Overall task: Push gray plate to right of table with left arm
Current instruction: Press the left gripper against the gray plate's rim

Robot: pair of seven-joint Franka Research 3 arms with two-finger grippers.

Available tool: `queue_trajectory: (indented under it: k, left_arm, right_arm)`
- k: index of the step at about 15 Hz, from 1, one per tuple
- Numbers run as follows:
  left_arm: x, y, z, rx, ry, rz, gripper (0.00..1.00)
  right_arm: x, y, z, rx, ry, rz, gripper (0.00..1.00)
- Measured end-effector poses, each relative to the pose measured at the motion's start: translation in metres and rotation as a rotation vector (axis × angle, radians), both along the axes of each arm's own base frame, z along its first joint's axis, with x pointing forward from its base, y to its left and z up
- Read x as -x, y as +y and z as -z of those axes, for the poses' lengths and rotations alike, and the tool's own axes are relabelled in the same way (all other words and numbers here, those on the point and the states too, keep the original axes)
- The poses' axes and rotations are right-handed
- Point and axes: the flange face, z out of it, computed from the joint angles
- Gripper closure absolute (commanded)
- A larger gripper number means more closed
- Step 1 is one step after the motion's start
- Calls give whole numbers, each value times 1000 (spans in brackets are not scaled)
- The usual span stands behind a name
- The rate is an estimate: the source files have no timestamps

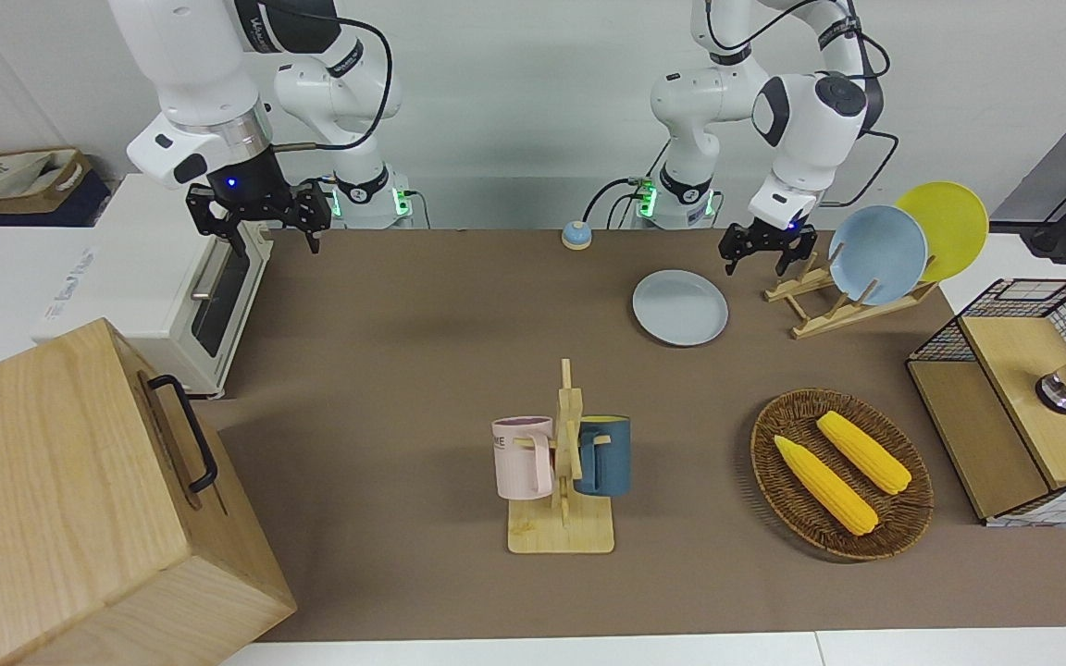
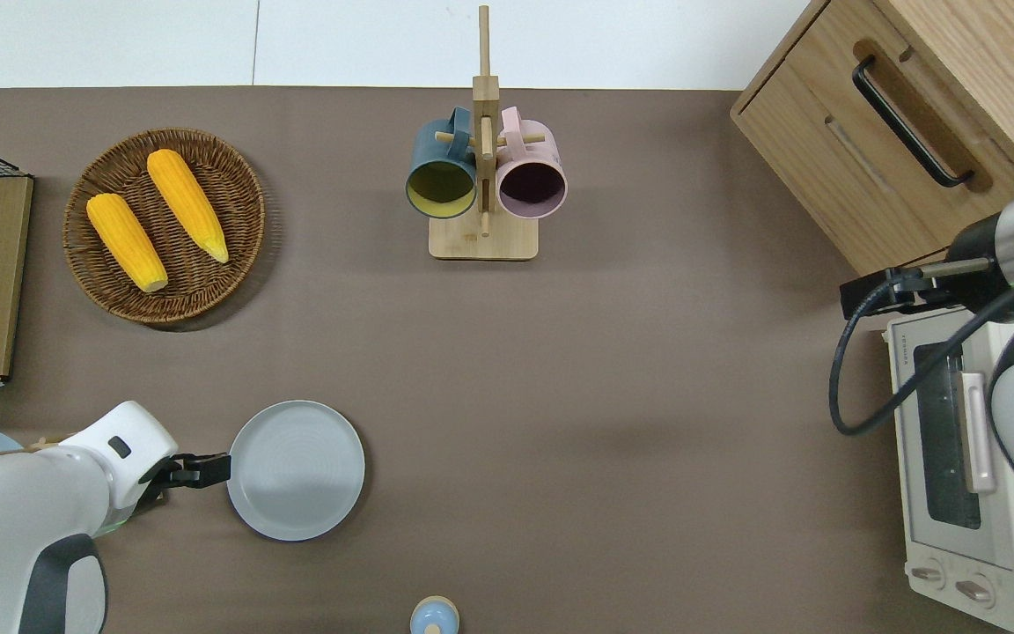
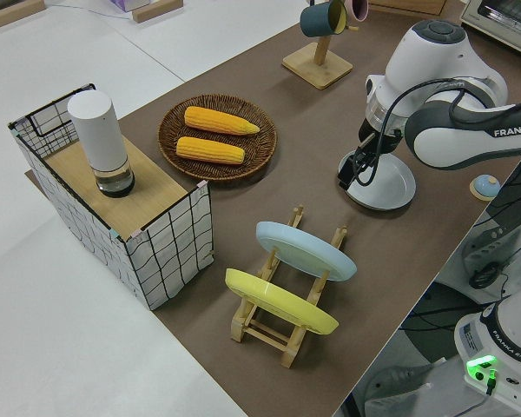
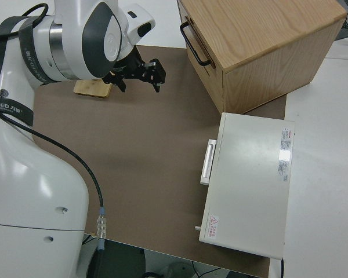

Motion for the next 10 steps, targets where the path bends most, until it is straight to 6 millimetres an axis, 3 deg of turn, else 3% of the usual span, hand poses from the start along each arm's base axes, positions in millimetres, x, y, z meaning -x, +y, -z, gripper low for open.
queue_trajectory:
  k: [10]
  left_arm:
    - [6, -4, 61, 0, 5, 16, 7]
  right_arm:
    - [0, 0, 0, 0, 0, 0, 17]
